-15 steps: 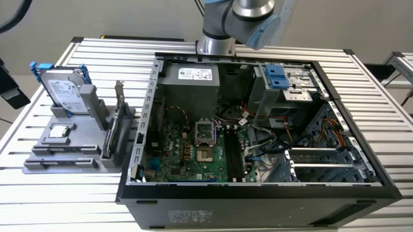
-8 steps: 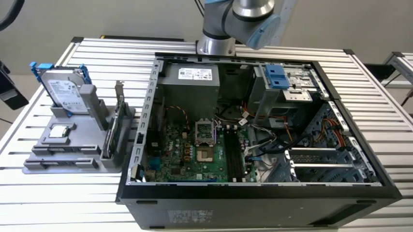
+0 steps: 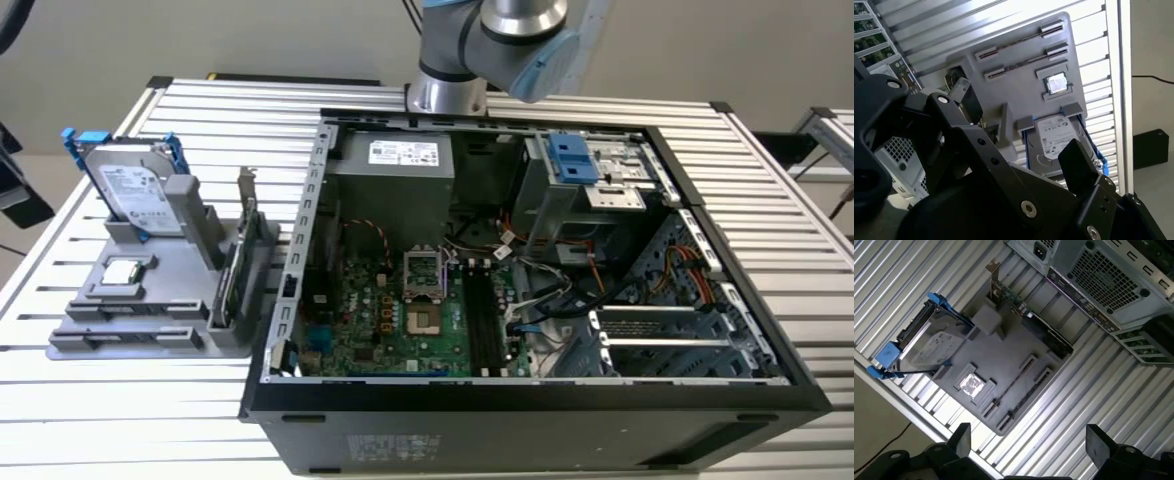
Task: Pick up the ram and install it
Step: 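Pick up the ram and move it above insertion slot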
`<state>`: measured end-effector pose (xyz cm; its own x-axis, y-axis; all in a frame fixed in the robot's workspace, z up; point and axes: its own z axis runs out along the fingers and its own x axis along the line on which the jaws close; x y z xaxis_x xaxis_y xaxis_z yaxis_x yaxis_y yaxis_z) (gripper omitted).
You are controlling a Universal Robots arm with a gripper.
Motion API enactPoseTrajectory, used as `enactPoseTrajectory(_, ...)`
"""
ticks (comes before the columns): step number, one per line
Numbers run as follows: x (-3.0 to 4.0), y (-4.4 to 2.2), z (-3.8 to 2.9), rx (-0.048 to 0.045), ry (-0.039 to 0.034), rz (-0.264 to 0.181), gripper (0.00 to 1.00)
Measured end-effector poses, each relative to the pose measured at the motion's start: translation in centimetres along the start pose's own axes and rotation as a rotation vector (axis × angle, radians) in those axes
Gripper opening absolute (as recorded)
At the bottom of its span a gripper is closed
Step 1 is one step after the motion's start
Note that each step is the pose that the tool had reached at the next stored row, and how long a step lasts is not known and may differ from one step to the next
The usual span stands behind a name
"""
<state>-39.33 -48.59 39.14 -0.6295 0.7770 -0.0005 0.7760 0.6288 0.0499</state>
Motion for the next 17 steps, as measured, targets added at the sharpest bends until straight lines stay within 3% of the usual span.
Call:
enactPoseTrajectory(3,0.01,-0.01,0.0,0.0001,-0.0015,0.028,1.0)
enactPoseTrajectory(13,0.01,-0.02,0.08,0.0001,-0.0095,0.19,1.0)
enactPoseTrajectory(17,0.04,-0.05,0.09,0.0002,-0.0108,0.219,1.0)
